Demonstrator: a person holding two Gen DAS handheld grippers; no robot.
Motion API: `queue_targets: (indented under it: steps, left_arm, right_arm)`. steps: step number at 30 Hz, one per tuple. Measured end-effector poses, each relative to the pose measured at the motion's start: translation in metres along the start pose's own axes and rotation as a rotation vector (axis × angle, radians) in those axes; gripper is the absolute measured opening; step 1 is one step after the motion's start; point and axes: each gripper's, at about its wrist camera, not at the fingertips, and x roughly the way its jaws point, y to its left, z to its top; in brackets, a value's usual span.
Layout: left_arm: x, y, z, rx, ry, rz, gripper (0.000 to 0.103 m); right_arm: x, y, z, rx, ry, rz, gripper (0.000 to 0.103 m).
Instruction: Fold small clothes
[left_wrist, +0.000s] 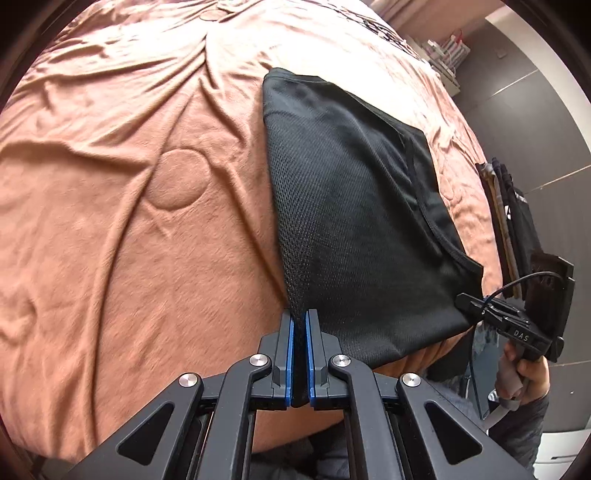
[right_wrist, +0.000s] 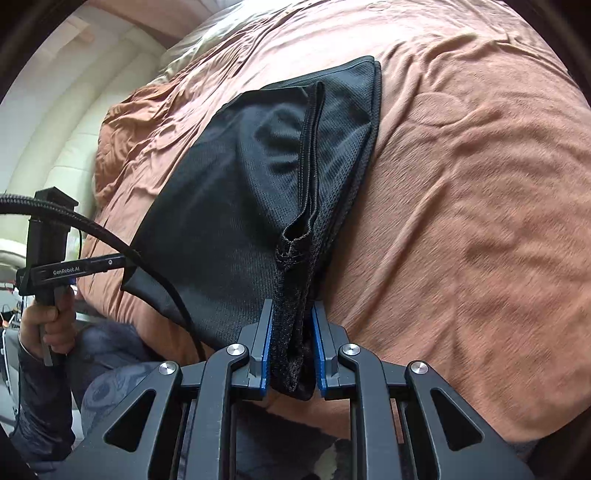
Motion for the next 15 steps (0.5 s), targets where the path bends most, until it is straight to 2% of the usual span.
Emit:
queue_targets:
  steps: [7, 11, 12, 14, 15]
  left_arm:
    - [-0.008, 0.006, -0.005, 0.007, 0.016, 0.0, 0.006]
    - [0.0, 0.0, 0.0, 0.014, 0.056, 0.008, 0.006]
    - [0.0, 0.0, 0.001, 0.017, 0.058, 0.006, 0.009]
    - [0.004, 0.0, 0.006, 0.007, 0.061, -0.002, 0.014]
    - [0.004, 0.003, 0.008, -0.002, 0.055, -0.001, 0.018]
  right_arm:
    - [0.005, 0.008, -0.006, -0.009, 0.016, 0.02, 0.015]
    - [0.006, 0.003, -0.002, -0.006, 0.028, 0.029, 0.017]
    - [0.005, 0.001, 0.001, -0.001, 0.026, 0.033, 0.02]
    - [0.001, -0.004, 0.004, 0.011, 0.012, 0.017, 0.035]
    - [-0.001, -0.008, 0.007, 0.018, -0.002, 0.005, 0.051]
